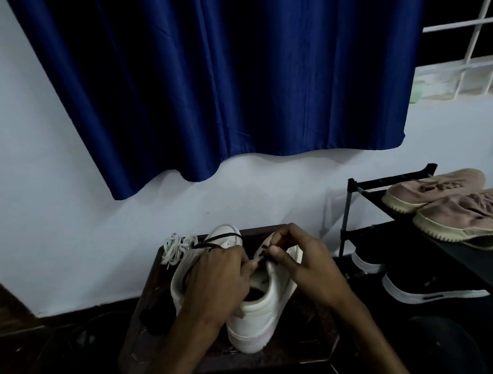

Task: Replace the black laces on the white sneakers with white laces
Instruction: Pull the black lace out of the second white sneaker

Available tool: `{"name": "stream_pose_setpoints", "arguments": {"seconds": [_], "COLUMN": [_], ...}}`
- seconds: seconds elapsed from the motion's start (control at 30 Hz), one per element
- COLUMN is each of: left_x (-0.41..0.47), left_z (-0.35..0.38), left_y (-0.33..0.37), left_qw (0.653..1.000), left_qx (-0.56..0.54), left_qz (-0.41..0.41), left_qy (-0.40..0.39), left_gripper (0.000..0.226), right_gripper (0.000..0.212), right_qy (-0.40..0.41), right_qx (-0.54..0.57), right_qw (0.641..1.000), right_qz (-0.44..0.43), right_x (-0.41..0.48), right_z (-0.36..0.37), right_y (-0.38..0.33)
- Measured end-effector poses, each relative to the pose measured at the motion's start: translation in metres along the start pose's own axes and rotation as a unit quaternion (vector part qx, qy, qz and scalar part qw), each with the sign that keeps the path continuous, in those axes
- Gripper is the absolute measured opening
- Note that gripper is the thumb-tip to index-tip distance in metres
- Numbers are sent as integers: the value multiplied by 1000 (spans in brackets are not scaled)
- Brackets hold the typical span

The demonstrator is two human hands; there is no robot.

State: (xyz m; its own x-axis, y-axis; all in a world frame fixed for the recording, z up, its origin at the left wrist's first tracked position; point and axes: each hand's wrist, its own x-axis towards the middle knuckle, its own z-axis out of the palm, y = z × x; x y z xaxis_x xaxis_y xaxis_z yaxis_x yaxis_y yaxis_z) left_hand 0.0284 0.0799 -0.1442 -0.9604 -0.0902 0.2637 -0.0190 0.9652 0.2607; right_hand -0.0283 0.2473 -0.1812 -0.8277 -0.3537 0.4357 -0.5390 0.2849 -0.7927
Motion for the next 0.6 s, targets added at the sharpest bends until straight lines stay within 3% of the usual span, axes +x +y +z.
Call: {"name": "stream_pose_setpoints", "arguments": {"seconds": [0.07,0.2,0.4,0.5,0.6], "left_x": [-2,-7,-6,-6,-6], "left_z": [4,14,18,15,12], "left_y": [2,1,-4,-5,-7], "left_qw": [999,996,994,992,991], "left_qx": [-14,-33,-81,-97,-116], "left_qz": [-11,-30,-34,-41,-47], "left_qy": [28,75,70,67,53], "left_gripper": [22,27,23,20,20], "right_gripper": [15,23,28,10,19], "right_qy": [7,-2,-1,36,42], "right_qx": [-9,-162,-309,-376,-423], "right_qw": [1000,987,951,926,905], "right_qz": [-18,-22,-6,-11,-20], "right_x": [-3,-7,-9,-7,-3], "right_z": [8,20,27,33,37], "right_y": [-11,-6,-12,-19,-22]}}
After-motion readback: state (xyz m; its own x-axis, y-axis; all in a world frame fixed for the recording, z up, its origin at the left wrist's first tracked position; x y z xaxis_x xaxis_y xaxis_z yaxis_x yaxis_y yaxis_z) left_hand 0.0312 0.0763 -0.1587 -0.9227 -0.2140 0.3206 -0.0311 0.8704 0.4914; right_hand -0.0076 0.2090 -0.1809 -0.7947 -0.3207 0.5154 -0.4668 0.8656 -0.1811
